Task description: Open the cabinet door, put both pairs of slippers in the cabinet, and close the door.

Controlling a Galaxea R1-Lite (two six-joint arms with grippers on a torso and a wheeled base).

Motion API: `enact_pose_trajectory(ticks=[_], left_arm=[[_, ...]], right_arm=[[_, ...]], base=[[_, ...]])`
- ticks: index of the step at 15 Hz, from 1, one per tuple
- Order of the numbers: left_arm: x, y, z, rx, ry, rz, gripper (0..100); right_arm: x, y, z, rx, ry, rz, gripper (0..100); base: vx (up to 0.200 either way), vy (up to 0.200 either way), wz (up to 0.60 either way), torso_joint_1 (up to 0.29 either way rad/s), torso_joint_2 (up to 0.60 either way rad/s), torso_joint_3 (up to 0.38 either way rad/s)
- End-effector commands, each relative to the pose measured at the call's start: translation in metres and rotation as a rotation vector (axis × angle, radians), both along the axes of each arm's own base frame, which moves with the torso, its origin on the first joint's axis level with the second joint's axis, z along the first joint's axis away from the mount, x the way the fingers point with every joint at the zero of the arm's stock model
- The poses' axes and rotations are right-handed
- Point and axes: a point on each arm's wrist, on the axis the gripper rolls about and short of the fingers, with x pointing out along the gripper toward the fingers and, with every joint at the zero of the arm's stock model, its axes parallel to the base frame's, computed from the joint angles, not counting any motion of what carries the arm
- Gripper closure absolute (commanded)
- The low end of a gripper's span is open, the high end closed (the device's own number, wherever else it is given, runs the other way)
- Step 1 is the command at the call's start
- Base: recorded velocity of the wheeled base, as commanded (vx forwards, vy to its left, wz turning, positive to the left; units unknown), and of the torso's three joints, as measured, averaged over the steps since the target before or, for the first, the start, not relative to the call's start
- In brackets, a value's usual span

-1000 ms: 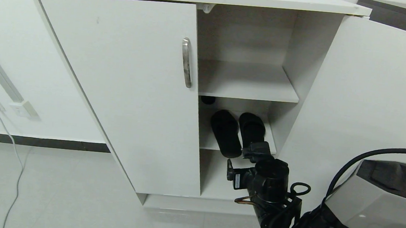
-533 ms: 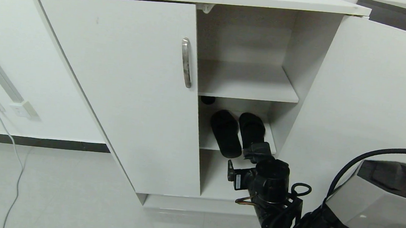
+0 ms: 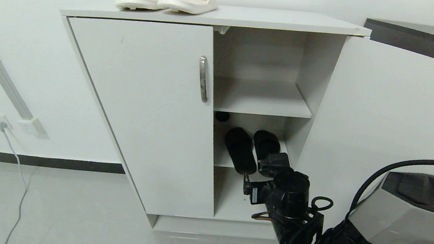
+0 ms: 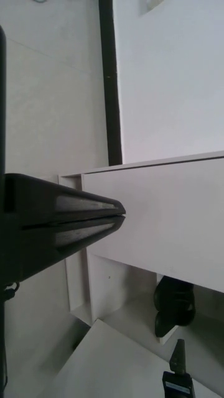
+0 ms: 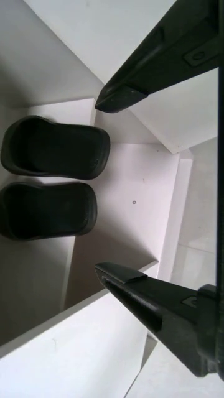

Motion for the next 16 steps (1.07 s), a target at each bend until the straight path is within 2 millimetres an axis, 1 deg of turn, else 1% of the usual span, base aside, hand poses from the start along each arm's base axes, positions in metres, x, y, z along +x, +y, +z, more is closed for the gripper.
enact_pose_trajectory(ticks=[1, 10, 16], left_arm=[[0.0001, 0.0000, 0.0000, 0.000, 0.002, -0.001, 100], [0.0001, 0.0000, 0.0000, 0.000, 0.002, 0.001, 100], [0.0001, 0.0000, 0.0000, 0.000, 0.002, 0.001, 100]], right_arm=[[0.0000, 0.0002, 0.0002, 0.001, -0.001, 0.000, 0], [0.0000, 0.0002, -0.0003, 0.002, -0.002, 0.000, 0], [0.0001, 0.0003, -0.0004, 0.005, -0.004, 0.000, 0]], base=[[0.000, 0.000, 0.00, -0.002, 0.00, 0.051], [0.000, 0.000, 0.00, 0.000, 0.00, 0.000], [0.000, 0.200, 0.00, 0.005, 0.00, 0.005]])
